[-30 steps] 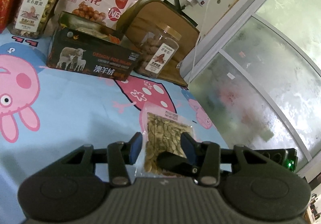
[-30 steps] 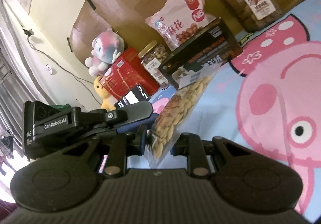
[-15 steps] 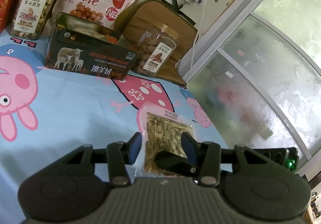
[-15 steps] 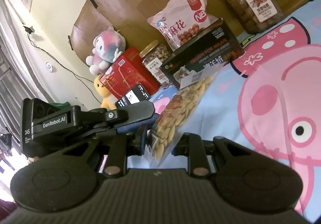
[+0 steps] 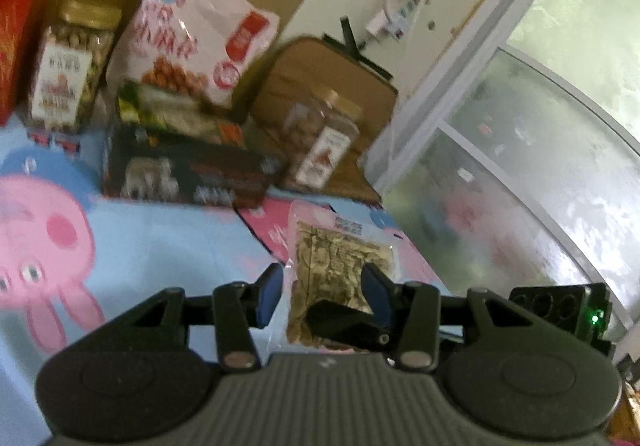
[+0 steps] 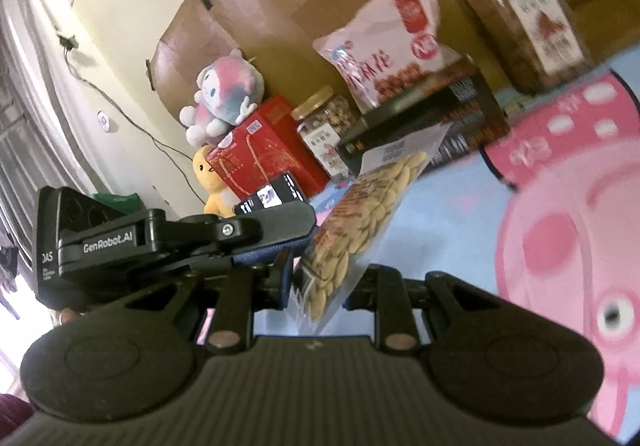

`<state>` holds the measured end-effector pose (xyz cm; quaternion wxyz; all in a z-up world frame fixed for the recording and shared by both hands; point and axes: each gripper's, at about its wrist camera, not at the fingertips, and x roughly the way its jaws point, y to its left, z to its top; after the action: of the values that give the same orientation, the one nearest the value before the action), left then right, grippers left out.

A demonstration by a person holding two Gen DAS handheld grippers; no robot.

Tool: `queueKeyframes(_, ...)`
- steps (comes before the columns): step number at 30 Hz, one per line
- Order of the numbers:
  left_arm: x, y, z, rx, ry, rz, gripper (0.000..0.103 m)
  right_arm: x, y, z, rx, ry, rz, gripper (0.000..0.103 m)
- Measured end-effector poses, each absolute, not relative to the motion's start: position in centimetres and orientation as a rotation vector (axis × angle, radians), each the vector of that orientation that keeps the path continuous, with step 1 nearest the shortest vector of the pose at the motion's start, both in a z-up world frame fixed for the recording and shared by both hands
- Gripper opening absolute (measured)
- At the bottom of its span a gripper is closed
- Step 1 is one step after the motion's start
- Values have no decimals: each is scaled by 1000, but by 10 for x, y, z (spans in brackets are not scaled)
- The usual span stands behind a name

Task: Organize snacks
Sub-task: 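Carry the seed-bar packet over the black box and lower it in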

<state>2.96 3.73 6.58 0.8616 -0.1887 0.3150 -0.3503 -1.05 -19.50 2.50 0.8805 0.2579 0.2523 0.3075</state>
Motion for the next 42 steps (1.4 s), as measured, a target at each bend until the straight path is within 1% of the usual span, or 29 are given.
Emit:
queueKeyframes(7,103,40,89,-340,622,-664,43,64,-176,35,503,500,675,27)
queueKeyframes(14,186,49,90,-315,629,-543,43,154,-161,37,499,525,698,27)
queueKeyframes(15,198,49,88,-304,640,-508,43,167,-157,35,495,536,689,29)
queueKeyframes(16,209,49,86,-286,652,-464,43,178,-154,33,482,552,670,36)
queueKeyframes(18,220,51,81,-263,676,-398,45,190,-155,27,483,588,612,44)
queueKeyframes(19,222,53,79,-262,679,-386,46,191,-159,25,495,591,594,43)
queueKeyframes(21,220,56,77,-257,670,-375,46,181,-171,24,495,563,578,46)
queueKeyframes(24,211,55,77,-251,659,-367,46,159,-190,24,493,508,527,47)
queueKeyframes(26,205,50,79,-241,663,-370,48,152,-201,24,521,494,507,48)
queueKeyframes(29,188,46,88,-205,657,-359,49,156,-205,31,518,520,461,48)
queueKeyframes(32,167,50,97,-191,638,-362,57,165,-206,35,500,518,361,47)
queueKeyframes(33,161,51,98,-185,635,-360,58,168,-208,33,502,535,332,47)
queueKeyframes(34,157,51,99,-180,633,-360,58,173,-210,31,510,553,322,42)
queueKeyframes(38,143,52,103,-167,629,-368,58,182,-207,39,498,654,433,43)
queueKeyframes(42,137,49,103,-135,620,-342,59,165,-210,46,451,634,455,43)
